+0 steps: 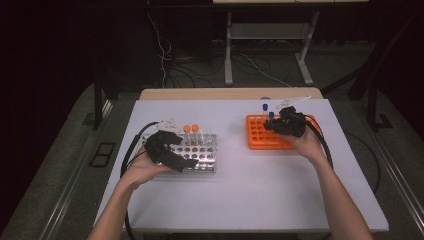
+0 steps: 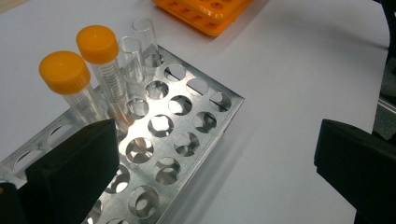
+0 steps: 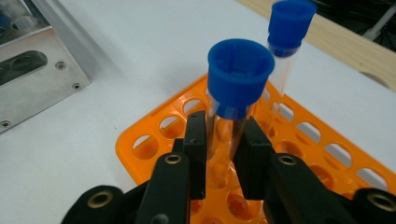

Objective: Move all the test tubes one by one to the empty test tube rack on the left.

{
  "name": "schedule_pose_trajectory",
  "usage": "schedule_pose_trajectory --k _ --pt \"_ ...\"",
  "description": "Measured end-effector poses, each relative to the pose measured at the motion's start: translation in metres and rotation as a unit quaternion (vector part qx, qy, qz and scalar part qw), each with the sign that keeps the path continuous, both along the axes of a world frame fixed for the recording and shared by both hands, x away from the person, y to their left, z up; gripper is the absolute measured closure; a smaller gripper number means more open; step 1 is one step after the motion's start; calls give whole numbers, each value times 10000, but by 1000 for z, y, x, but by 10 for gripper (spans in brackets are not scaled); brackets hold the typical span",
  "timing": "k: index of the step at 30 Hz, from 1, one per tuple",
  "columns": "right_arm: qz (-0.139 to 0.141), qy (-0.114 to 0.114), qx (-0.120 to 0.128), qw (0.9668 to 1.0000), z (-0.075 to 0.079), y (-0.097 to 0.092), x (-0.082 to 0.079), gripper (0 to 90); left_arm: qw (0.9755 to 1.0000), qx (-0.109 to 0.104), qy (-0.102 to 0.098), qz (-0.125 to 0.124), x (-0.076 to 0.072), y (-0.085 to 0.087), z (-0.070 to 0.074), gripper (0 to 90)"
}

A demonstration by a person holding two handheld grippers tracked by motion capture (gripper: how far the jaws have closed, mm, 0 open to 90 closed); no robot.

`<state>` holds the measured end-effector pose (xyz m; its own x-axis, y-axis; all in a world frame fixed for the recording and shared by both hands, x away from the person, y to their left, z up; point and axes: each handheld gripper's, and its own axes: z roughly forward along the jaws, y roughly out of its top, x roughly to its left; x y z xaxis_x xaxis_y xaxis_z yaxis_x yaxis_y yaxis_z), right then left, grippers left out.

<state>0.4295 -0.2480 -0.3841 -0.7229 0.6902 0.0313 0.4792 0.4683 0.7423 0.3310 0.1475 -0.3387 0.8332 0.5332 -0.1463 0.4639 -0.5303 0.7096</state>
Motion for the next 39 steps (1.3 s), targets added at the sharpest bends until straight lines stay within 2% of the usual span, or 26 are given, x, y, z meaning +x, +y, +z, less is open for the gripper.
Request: schedule_pose_trajectory --k 7,13,15,20,29,33,39 --pt "53 -139 24 9999 19 -1 -8 757 10000 -7 -8 -51 1 -3 4 0" --pt "154 -86 93 9998 31 -2 -19 757 9999 10 -30 -97 0 -6 8 0" --pt "251 -62 142 9996 35 -2 -24 757 9999 10 -53 -115 0 -7 10 0" --pt "524 -46 76 9986 46 5 -41 757 9998 11 -74 -190 0 -11 14 0" --pt "1056 -30 41 9944 58 25 -74 756 9991 55 -162 -399 -4 -24 25 0" --pt "1277 19 120 9917 60 34 -86 756 9987 56 -179 -483 -5 -30 29 0" --pt "1526 121 9 9882 58 47 -101 756 9977 97 -233 -632 -9 -38 34 0"
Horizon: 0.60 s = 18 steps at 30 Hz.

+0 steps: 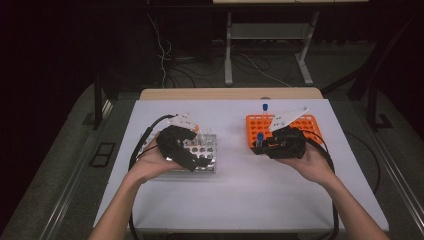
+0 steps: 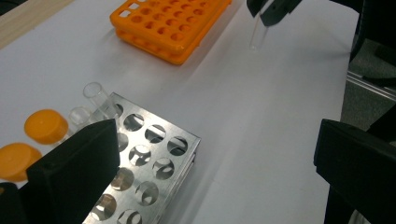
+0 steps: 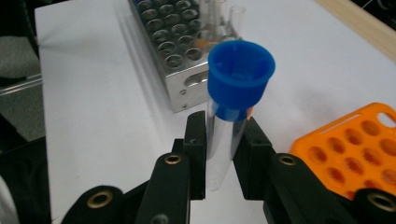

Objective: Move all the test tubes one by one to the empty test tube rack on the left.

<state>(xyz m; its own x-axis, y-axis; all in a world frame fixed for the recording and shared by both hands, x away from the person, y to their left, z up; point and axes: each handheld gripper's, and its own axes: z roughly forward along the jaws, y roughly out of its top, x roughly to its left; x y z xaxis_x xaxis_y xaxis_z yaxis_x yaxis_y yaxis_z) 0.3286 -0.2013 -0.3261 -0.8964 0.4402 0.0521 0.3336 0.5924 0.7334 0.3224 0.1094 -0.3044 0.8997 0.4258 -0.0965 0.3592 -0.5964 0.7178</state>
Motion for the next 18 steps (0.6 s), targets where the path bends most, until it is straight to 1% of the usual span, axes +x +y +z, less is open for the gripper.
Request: schedule_pose_trajectory --k 2,7,11,15,18 --pt "65 73 -2 10000 -1 3 -3 756 10000 6 -16 -51 -1 -3 2 0" --pt "223 126 -87 9996 -6 12 -12 756 9997 53 -71 -209 -4 -12 6 0" --pt "354 166 -98 9992 -10 19 -20 756 9993 87 -94 -362 -8 -21 8 17" --pt "488 180 -89 9986 -13 25 -26 756 9979 169 -112 -619 -11 -31 10 49" --pt "598 173 -100 9980 -15 30 -30 756 9965 213 -88 -798 -14 -39 11 85"
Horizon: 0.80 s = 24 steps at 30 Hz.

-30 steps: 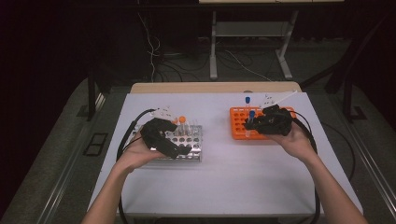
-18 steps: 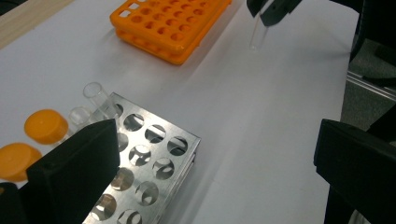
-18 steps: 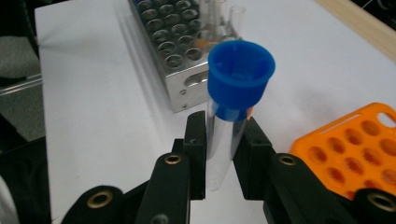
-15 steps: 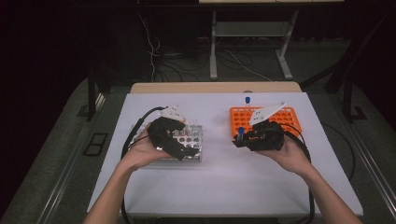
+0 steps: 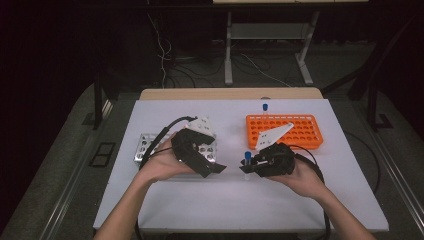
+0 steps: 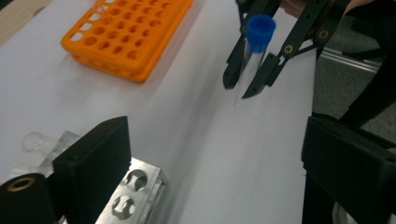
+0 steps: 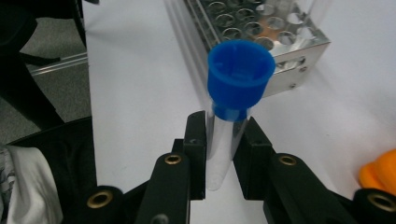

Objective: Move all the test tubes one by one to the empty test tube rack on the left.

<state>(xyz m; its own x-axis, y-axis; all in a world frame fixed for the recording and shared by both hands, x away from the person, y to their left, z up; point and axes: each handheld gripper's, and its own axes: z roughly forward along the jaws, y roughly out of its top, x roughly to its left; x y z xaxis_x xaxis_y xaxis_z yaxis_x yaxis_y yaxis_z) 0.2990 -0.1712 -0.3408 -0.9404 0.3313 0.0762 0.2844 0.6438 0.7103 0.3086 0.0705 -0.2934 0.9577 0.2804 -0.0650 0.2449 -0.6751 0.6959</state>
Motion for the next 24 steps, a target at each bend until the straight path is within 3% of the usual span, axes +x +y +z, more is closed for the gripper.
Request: schedule_pose_trajectory --k 16,24 --pt "382 102 -61 9992 -9 26 -14 756 9981 236 101 -551 -7 -26 -2 177" --pt "518 115 -74 9986 -11 37 -18 756 9958 300 159 -853 -10 -31 -4 345"
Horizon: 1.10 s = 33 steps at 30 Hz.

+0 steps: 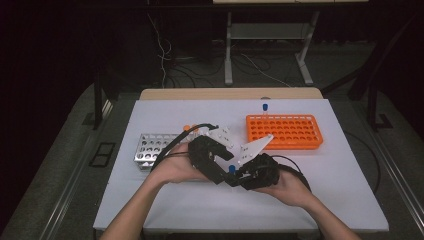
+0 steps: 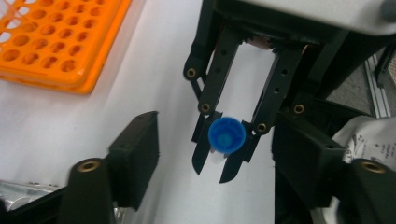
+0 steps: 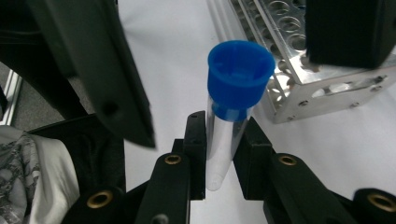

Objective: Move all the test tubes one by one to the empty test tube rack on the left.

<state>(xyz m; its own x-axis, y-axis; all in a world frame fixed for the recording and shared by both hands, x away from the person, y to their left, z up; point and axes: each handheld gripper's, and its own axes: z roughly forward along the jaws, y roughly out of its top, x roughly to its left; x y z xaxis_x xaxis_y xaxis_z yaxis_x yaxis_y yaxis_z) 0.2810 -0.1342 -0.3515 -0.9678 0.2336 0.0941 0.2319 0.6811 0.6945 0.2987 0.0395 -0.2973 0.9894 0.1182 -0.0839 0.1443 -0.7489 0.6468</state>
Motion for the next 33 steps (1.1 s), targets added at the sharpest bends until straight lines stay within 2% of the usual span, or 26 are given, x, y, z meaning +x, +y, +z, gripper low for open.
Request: schedule_pose_trajectory --k 10,15,25,30,33 --pt "26 -22 26 10000 -2 4 -2 756 9996 82 48 -279 -2 2 0 646" --pt "49 -21 38 10000 -3 6 -3 756 9995 130 62 -289 -1 3 -1 725" --pt "6 -58 101 9999 -5 4 -3 749 9996 137 87 -245 0 2 -1 740" --pt "-68 -98 168 9998 -3 0 -2 659 9995 171 86 -236 1 4 0 742" --pt "-120 -84 185 9997 -1 -3 -2 624 9997 121 106 -181 2 6 2 742"
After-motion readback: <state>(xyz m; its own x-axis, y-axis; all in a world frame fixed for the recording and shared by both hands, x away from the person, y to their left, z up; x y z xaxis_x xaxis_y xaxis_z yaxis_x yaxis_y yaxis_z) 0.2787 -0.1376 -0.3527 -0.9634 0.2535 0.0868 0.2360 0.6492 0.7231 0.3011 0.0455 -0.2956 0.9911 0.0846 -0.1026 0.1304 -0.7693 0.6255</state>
